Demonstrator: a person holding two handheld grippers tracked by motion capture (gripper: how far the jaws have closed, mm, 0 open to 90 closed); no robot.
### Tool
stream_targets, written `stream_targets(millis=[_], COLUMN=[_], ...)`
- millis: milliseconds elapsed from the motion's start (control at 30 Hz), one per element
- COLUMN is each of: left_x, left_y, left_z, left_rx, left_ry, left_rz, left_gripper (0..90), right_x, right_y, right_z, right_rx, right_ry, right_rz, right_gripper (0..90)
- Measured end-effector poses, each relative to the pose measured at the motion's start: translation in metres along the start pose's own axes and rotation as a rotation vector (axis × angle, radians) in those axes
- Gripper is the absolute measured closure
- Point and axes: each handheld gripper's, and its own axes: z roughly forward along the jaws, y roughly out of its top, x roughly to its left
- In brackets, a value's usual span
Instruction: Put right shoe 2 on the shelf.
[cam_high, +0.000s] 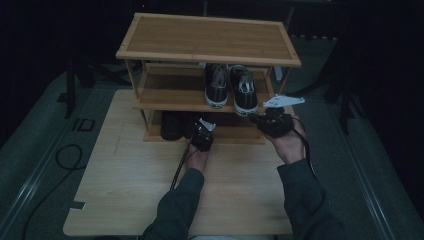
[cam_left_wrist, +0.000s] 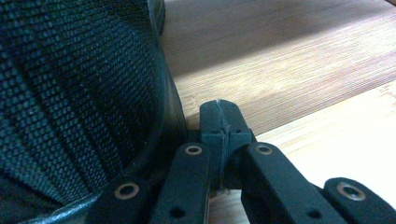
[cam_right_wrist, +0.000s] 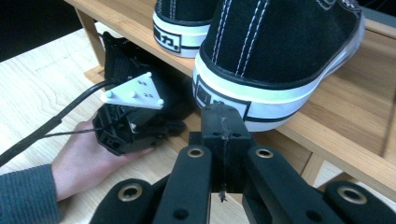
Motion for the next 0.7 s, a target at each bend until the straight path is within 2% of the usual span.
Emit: stream_targets(millis=[300,533,700], left_x=[0.0,0.0,0.001], left_y=[0.0,0.0,0.0], left_z=[0.0,0.0,0.0], left_rx=[-0.001,0.001,-0.001], left_ry=[-0.002,-0.004,-0.005], left_rz=[-0.002,-0.003,-0.008], left_gripper=[90.0,90.0,90.0], right_x=[0.001,0.007,0.01], right_y=[0.002,0.0,0.0], right_z=[0.006,0.008,0.013], right_rx=[0.006,-0.002,-0.01], right_ry=[-0.005,-0.03,-0.015], right_rz=[0.001,-0.006,-0.002], right_gripper=[90.0,90.0,90.0])
